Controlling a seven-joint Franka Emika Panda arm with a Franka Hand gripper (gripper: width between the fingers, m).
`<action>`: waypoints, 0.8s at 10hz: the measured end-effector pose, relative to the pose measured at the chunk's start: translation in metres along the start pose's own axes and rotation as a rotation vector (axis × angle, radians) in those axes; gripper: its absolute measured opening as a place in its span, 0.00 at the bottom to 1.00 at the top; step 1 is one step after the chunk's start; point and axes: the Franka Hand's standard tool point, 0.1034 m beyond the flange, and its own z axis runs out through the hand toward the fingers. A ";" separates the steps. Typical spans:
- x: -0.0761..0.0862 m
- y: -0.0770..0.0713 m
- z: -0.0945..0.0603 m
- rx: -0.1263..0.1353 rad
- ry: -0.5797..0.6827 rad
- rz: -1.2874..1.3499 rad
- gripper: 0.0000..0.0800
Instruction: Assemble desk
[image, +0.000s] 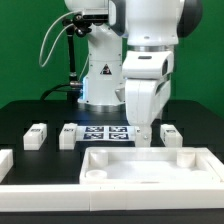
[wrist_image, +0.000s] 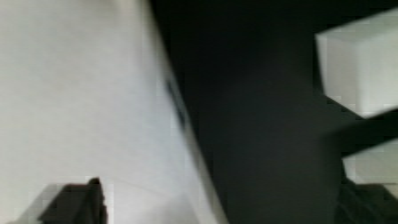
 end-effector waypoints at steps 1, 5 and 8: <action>0.014 -0.006 -0.006 -0.014 0.008 0.141 0.81; 0.026 -0.017 -0.004 -0.007 0.014 0.404 0.81; 0.029 -0.027 0.003 0.004 0.011 0.700 0.81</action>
Offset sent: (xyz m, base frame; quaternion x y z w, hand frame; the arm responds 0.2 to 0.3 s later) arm 0.0000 0.0000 0.0000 0.0000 0.0000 0.1938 0.9810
